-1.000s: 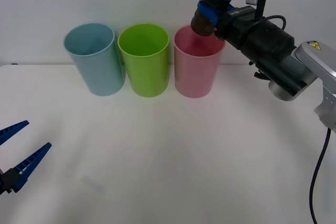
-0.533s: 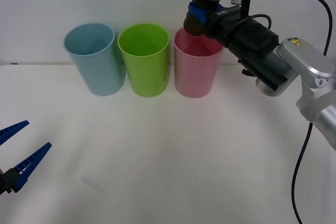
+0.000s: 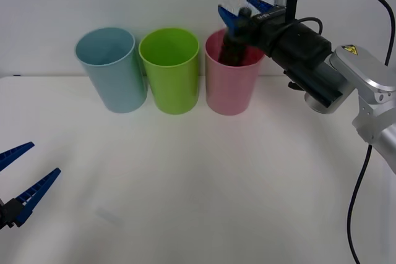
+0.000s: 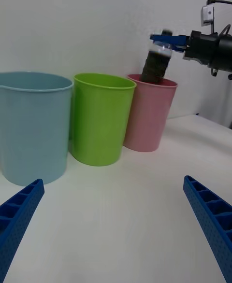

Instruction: Grasp the object on the table and drop it into the matching bin: aluminum can to the light blue bin, PET bottle to the pink bin.

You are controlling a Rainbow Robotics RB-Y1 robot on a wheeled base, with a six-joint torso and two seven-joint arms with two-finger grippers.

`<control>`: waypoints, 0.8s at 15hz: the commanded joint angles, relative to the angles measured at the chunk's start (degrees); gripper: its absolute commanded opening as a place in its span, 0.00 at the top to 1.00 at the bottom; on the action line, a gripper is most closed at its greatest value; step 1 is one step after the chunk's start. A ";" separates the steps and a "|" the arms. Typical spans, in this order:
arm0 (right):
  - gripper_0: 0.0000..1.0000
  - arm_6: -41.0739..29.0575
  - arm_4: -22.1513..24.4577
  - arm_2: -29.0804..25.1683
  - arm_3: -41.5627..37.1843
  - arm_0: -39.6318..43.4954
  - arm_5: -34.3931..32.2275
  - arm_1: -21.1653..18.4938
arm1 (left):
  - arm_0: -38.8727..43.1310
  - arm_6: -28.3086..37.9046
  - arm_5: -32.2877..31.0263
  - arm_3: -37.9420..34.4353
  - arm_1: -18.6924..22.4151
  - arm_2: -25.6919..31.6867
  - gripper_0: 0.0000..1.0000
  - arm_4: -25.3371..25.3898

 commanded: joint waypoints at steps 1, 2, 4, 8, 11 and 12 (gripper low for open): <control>0.00 0.11 -0.07 -0.01 0.00 0.17 -0.35 -0.35 | 0.00 0.00 0.00 0.00 0.00 0.00 0.00 0.00; 0.00 0.02 -0.07 -0.01 0.00 0.08 -0.35 -0.44 | 0.00 0.00 0.00 0.00 0.00 0.00 0.00 0.00; 0.00 0.02 -0.07 -0.09 0.00 0.35 -0.61 -0.62 | 0.00 0.00 0.00 0.00 0.00 0.00 0.00 0.00; 0.00 0.02 -1.13 -0.44 -6.16 5.09 -1.05 -4.05 | 0.00 0.00 0.00 0.00 0.00 0.00 0.00 0.00; 0.00 0.02 -3.59 -0.53 -13.54 10.45 -1.14 -8.62 | 0.00 0.00 0.00 0.00 0.00 0.00 0.00 0.00; 0.00 0.02 -4.38 -0.71 -15.74 12.03 -1.14 -9.93 | 0.00 0.00 0.00 0.00 0.00 0.00 0.00 0.00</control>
